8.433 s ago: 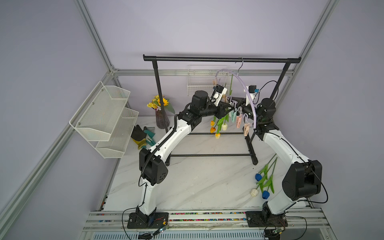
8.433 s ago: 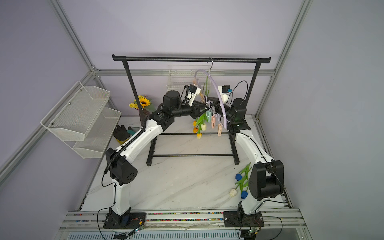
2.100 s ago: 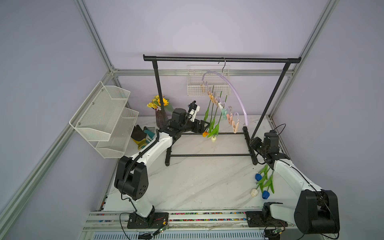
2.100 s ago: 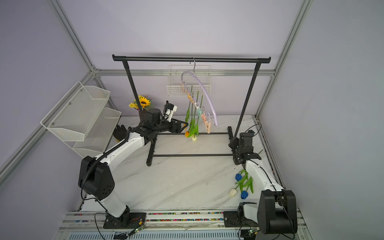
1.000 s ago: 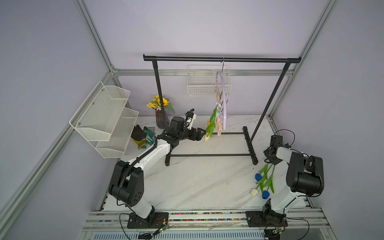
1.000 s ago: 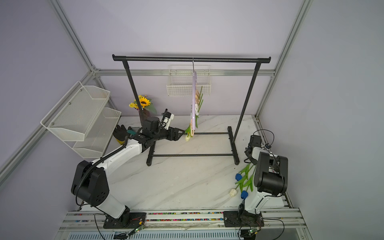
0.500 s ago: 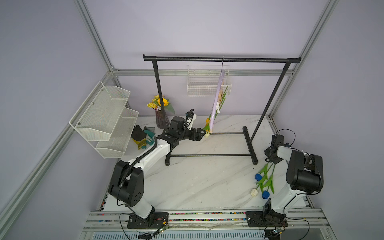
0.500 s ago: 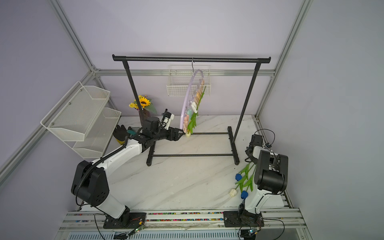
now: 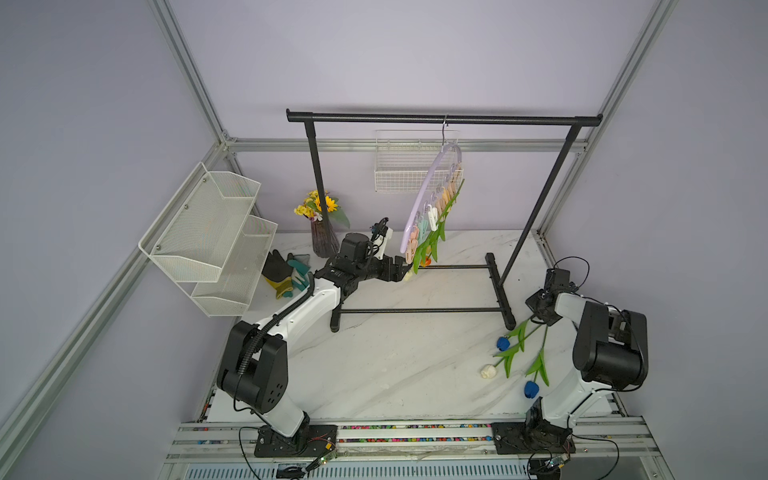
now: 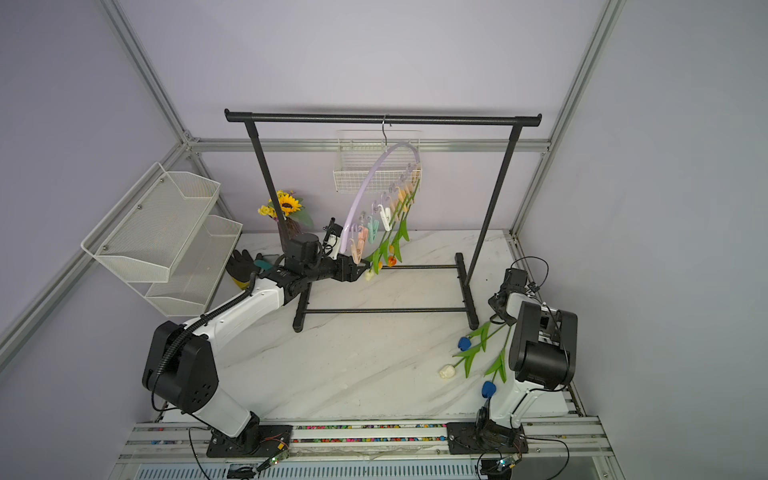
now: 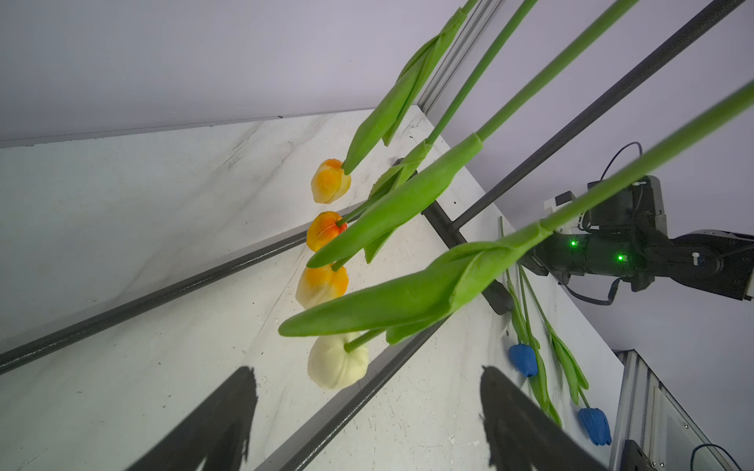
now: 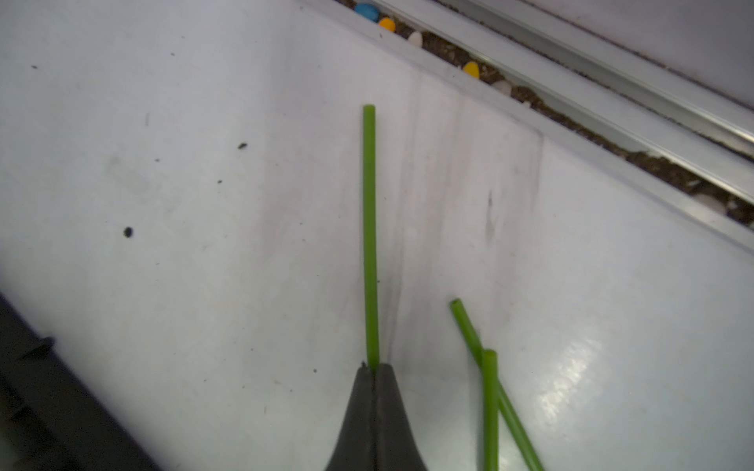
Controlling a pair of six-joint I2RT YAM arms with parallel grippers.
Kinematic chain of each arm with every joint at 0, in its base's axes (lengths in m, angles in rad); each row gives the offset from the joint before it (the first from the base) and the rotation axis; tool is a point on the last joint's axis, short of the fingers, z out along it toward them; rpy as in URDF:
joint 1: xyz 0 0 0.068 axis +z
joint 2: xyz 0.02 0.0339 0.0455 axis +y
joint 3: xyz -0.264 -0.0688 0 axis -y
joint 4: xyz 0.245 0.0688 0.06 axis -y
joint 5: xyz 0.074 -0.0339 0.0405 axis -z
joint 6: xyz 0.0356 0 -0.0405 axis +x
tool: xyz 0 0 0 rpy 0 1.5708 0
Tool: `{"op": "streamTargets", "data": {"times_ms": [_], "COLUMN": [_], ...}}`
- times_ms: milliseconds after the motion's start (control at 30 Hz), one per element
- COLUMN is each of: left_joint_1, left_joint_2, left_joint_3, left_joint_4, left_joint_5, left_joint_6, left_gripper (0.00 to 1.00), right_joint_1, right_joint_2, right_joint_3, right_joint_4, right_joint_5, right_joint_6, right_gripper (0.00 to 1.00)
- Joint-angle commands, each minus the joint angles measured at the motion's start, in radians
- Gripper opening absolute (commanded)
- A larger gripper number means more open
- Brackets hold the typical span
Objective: Dry the flowers on a clothes hanger
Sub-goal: Pick up the flower at the center of the board.
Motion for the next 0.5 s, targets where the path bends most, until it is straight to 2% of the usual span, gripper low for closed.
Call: {"op": "streamTargets", "data": {"times_ms": [0,267,467], "left_joint_1": [0.002,0.003,0.004], "left_joint_2": [-0.016,-0.027,-0.056], "left_joint_3": [0.036,0.04,0.042], "left_joint_4": [0.024,0.03,0.038], "left_joint_5": [0.01,0.017,0.012], "left_joint_6": [-0.008,-0.02,-0.031], "left_gripper": [0.86,0.86,0.88], "right_joint_1": [0.008,0.046,0.069], "right_joint_2": [-0.074,-0.246,-0.332], "right_joint_3": [0.022,0.037,0.121], "right_joint_4": [0.014,0.082,0.065], "right_joint_5": [-0.041,-0.096,-0.151], "right_joint_6": [-0.047,-0.064,-0.069], "right_gripper": [0.0,0.0,0.0]}}
